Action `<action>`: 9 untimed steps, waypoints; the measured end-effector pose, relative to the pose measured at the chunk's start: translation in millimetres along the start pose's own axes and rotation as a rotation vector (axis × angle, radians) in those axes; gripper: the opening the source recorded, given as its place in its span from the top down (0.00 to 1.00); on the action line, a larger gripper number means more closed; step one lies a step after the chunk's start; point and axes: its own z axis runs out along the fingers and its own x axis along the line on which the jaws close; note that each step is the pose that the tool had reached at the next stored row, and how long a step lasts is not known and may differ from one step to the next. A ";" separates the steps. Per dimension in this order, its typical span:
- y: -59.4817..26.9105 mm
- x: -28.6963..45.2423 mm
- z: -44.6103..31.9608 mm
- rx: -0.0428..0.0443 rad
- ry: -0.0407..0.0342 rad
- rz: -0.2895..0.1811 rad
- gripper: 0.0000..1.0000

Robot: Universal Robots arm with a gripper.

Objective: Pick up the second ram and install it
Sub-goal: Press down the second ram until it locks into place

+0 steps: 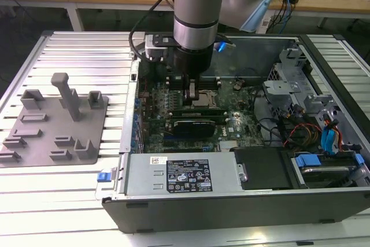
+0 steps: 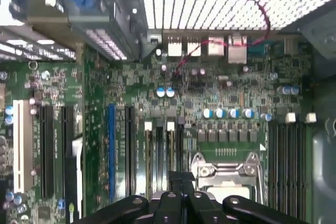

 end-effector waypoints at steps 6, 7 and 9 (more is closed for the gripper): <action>-26.7 -0.1 0.4 0.0000 0.0001 0.000 0.92; -26.8 -0.2 0.2 0.0001 -0.0001 0.000 0.92; -26.8 -0.3 -3.8 0.0001 0.0000 0.000 0.92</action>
